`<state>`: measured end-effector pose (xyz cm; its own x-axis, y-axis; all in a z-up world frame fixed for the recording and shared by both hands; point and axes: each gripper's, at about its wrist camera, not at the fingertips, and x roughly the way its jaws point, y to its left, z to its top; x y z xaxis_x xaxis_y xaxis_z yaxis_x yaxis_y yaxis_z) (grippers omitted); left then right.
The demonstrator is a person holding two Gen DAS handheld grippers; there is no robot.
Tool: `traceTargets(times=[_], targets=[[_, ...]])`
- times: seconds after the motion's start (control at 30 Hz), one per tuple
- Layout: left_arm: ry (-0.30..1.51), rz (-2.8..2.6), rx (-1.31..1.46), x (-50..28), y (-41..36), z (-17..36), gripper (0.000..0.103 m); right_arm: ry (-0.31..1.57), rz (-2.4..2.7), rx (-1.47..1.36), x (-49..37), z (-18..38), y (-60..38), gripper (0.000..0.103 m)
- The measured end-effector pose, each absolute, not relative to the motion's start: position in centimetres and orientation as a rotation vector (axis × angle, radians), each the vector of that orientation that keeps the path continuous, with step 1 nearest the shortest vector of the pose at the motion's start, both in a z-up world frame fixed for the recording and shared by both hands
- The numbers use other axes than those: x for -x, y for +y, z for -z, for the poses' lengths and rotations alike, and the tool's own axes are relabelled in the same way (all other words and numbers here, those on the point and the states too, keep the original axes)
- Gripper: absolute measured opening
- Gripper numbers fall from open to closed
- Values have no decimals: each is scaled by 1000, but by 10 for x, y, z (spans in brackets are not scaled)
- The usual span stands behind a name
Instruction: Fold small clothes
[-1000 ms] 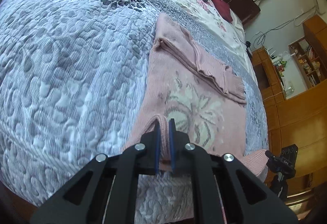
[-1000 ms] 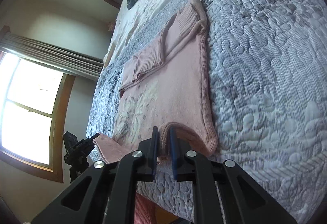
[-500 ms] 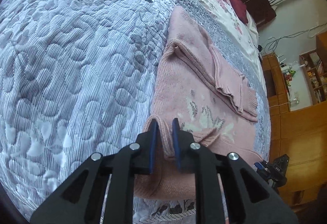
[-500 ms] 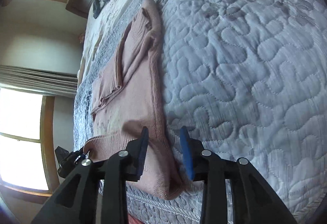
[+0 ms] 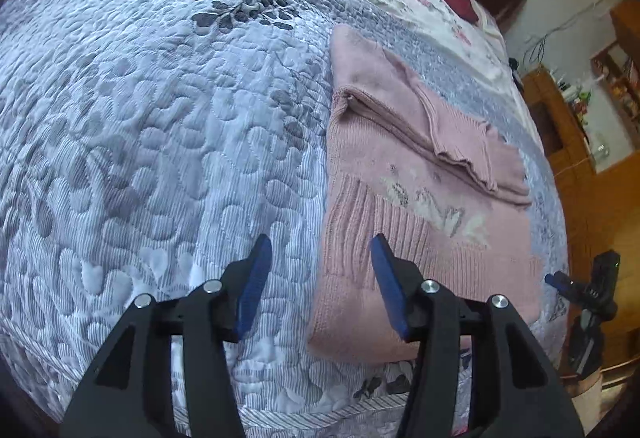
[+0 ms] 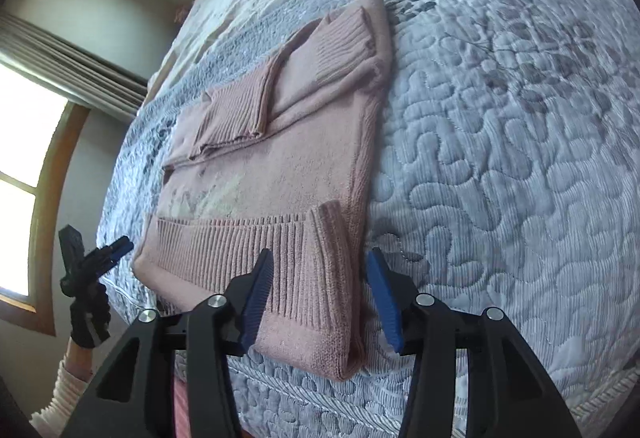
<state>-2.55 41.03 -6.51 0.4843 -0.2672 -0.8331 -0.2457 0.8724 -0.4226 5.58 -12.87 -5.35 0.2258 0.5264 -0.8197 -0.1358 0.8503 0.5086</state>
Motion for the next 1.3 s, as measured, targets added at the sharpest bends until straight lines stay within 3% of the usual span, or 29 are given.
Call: traceTargets(times=[0.27,0.33,0.37,0.5,0.6,1.0,1.3], targets=[[1162,42,312,-16,378,88,54,1327,-459,-237,-72,84,-96,48],[1158,48,272,-20,371,89,49,1314,-448,-193,-70,85,-92,33],[1158,52,260,-22,367,89,39,1307,-446,-183,-69,83,-91,29],[1129,59,224,-16,358,83,15,1266,-447,-195,-58,73,-98,20],[1084,61,233,-3,358,71,9,1242,-462,-213,-48,61,-103,11],[937,76,298,79,361,38,8,1149,-540,-240,8,25,-107,11],[844,89,303,38,364,-1,8,1075,-550,-249,-30,-16,-107,11]])
